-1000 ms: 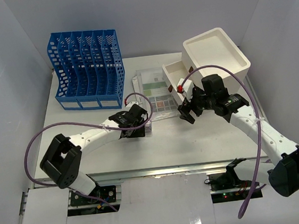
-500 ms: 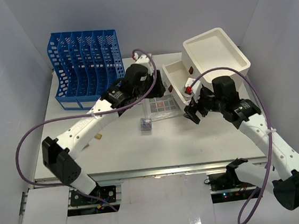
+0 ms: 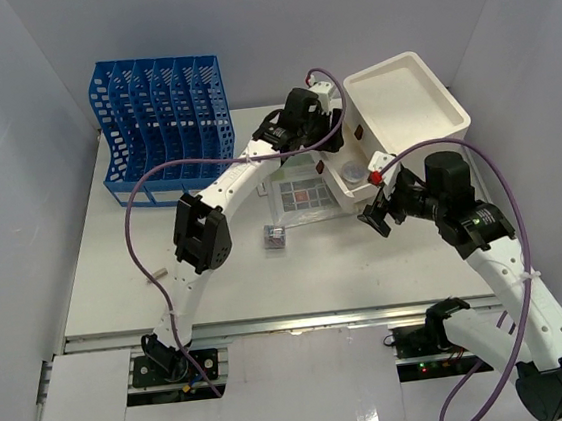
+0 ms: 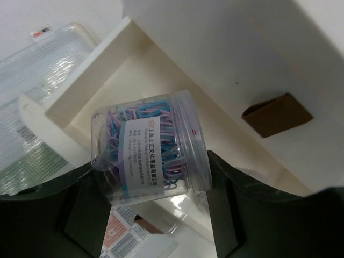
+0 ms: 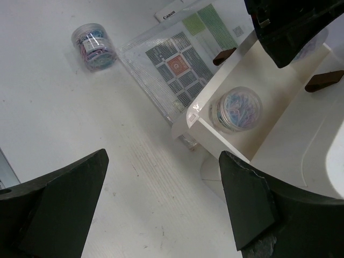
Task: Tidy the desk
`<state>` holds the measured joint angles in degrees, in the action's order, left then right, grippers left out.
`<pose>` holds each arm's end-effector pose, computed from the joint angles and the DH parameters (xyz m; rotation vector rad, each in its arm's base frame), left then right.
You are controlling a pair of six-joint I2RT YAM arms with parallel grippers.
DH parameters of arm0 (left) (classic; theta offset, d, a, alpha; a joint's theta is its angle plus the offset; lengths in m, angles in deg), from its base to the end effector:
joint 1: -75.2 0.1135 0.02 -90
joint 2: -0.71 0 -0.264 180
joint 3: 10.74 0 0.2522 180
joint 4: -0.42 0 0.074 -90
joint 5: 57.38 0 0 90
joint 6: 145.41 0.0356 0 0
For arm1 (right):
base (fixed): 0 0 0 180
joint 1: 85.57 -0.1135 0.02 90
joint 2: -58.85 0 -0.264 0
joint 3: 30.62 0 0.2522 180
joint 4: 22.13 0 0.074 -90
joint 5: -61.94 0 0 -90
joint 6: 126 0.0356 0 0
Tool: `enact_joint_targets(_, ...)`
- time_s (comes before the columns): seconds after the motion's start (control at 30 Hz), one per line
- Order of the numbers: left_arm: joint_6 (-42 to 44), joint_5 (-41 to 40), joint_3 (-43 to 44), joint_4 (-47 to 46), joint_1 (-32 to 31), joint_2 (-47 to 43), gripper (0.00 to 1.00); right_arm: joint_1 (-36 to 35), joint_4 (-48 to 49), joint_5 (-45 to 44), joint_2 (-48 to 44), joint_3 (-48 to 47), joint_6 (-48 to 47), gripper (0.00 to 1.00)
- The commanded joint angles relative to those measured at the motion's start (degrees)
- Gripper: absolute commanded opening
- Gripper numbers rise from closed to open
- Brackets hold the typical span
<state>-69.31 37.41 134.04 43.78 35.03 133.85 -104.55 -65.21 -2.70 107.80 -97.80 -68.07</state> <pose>0.4112 -0.3510 0.2995 0.5475 2.1217 -0.6367 0.1676 0.0738 0.3469 -1.0943 1.6404 0.2941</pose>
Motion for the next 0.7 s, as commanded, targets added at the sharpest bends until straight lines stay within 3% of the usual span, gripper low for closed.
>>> enact_joint_targets(0.0, 1.02, 0.20, 3.77, -0.62, -0.18, -2.42, 0.77, 0.68, -0.12, 1.35, -0.76, 1.17, -0.57, 0.90)
enact_joint_targets(0.13, 0.62, -0.31, 3.54, -0.82, -0.18, -3.56, 0.97, 0.79, -0.52, 2.55, 0.89, 1.30, -0.73, 0.90)
enact_joint_targets(0.3, 0.71, -0.39, 1.80, -0.44, -0.09, -7.36, 0.98, 0.72, -2.33, 6.96, 2.58, 1.69, -2.63, 0.90)
enact_joint_targets(0.47, -1.39, -3.73, -10.66, -0.59, 1.05, -17.89, 0.98, 0.10, -6.62, 15.98, 6.72, -0.54, -7.31, 0.90)
enact_joint_targets(0.67, -8.34, -7.62, -54.00, -9.67, 5.57, -47.02, 0.98, -12.29, -1.08, 7.28, 17.89, -4.12, -0.62, 0.92)
